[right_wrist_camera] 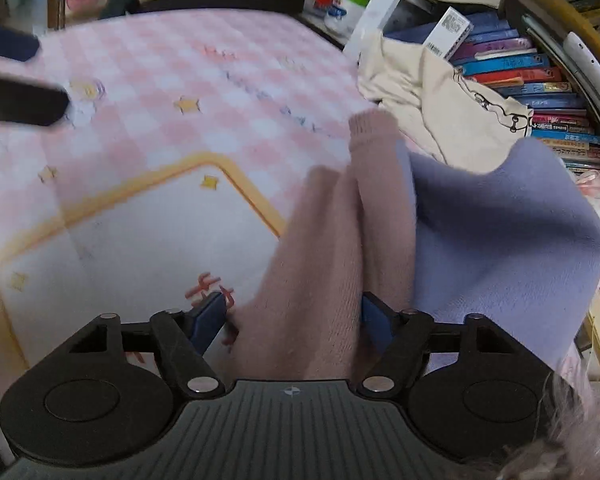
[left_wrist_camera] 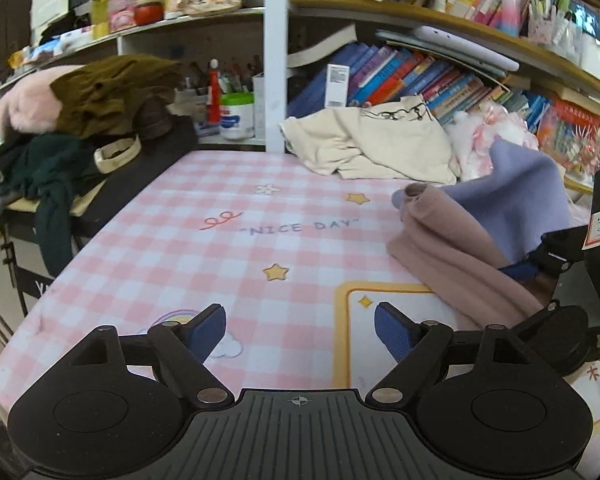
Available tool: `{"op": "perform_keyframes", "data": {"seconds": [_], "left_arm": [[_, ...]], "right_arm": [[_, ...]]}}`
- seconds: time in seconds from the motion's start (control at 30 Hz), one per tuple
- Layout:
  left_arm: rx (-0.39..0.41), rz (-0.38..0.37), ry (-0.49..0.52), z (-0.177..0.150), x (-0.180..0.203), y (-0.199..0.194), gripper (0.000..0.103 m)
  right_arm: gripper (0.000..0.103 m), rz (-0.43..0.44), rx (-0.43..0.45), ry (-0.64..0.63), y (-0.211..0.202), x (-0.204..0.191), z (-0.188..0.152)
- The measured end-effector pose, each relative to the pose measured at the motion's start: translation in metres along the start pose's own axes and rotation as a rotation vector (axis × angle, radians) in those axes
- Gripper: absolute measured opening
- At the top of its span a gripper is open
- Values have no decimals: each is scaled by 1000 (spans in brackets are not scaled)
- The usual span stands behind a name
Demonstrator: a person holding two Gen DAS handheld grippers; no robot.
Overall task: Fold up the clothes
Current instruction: 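Lift the sweater with both grippers and shake it open above the mat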
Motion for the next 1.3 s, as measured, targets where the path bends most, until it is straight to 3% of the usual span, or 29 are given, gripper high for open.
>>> {"op": "perform_keyframes", "data": {"seconds": [0.03,0.2,0.37,0.5,0.63,0.73,0.8,0.87,0.93,1.07,1.13,1.2,1.3], "left_arm": [[-1,-1,-4,-2,-4,1,84],[5,-7,-64,-9,-24,5,84],[0,-25,-148,-8,-40,18,84],[37,28,-207,4,-59,23,84],[103,65,-316,22,-82,21,84],[156,59,-431,34,-96,16,84],[165,39,-501,39,-101,15,84],[144,11,-532,40,-98,19,84],[106,-14,-518,38,-89,24,84],[46,-51,-393,33,-53,30,84],[30,-89,-318,35,-29,31,84],[24,-121,-242,39,-7,32,84],[30,-167,-113,46,29,30,84]], "right_arm": [[66,3,0,15,1,3,-1],[34,68,26,156,-6,21,1],[25,189,87,337,-27,39,11],[25,448,311,527,-90,53,38],[24,681,607,620,-171,75,60],[24,752,750,651,-219,103,57],[25,702,769,695,-230,125,41],[26,570,702,771,-217,149,11],[28,459,565,854,-186,169,-24],[35,144,233,941,-119,189,-92],[40,90,210,960,-110,188,-114],[55,64,240,965,-114,186,-125],[58,-7,238,915,-121,185,-126]]}}
Point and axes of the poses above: each gripper's, at about its wrist camera, not at the fingertips, and y roughly the way its jaws point, x to its right, z to its top, the point moved 3 cm from there along y, roughly the way its jaws point, and after that the axes turned 13 degrees about z, right-handed, at the moved point
